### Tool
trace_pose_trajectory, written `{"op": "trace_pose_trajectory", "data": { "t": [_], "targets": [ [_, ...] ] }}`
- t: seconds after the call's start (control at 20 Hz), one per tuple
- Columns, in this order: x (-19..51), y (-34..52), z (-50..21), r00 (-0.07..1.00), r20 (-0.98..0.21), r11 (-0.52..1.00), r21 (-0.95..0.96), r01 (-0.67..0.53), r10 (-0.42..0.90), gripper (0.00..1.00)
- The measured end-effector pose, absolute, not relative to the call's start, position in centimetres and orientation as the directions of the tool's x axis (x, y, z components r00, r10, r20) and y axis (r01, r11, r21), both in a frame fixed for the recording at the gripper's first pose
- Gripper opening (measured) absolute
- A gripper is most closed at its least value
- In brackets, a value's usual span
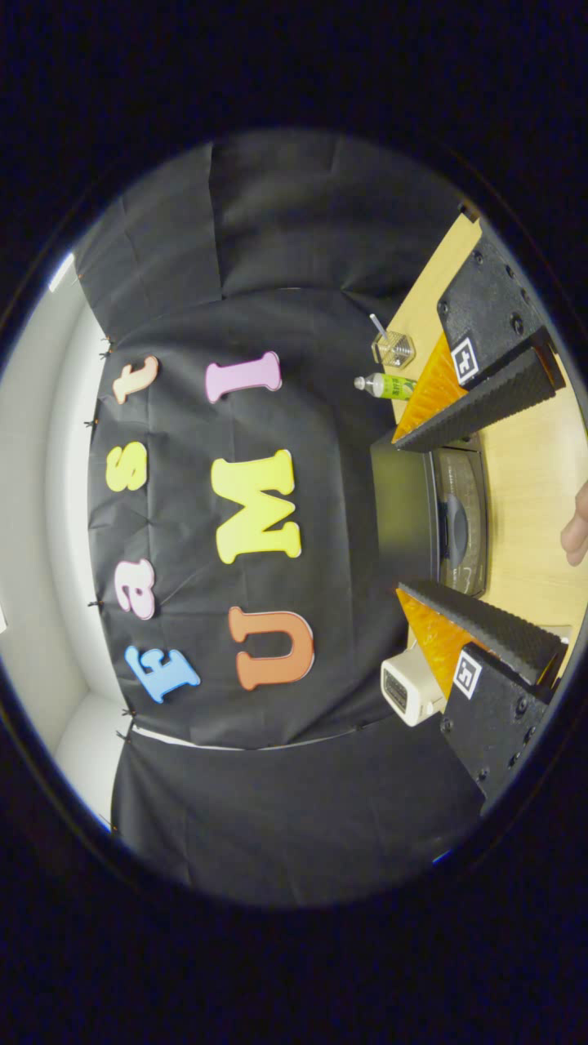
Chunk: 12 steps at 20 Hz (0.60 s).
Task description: Open the toaster oven, put the food inside, and close the toaster oven door.
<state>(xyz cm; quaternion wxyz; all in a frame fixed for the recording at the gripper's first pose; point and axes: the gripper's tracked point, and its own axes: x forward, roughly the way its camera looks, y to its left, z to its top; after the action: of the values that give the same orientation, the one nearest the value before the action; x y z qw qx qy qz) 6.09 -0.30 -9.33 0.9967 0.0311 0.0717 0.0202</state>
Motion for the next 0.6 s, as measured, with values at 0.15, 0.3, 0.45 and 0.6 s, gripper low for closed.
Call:
{"op": "trace_pose_trajectory", "data": {
  "t": [0.15,0.3,0.45,0.6],
  "targets": [
    [1.7,0.0,-5.3,0.994,-0.088,0.998,0.029,-0.056,0.058,1.0],
    [-2.7,0.7,-2.5,0.996,-0.036,0.995,-0.046,-0.088,0.087,1.0],
    [-6.7,-0.3,-2.1,0.999,0.005,0.996,-0.068,-0.051,0.051,1.0],
    [-10.2,-0.3,-3.7,0.997,-0.016,0.997,-0.023,-0.075,0.075,1.0]
  ]
}}
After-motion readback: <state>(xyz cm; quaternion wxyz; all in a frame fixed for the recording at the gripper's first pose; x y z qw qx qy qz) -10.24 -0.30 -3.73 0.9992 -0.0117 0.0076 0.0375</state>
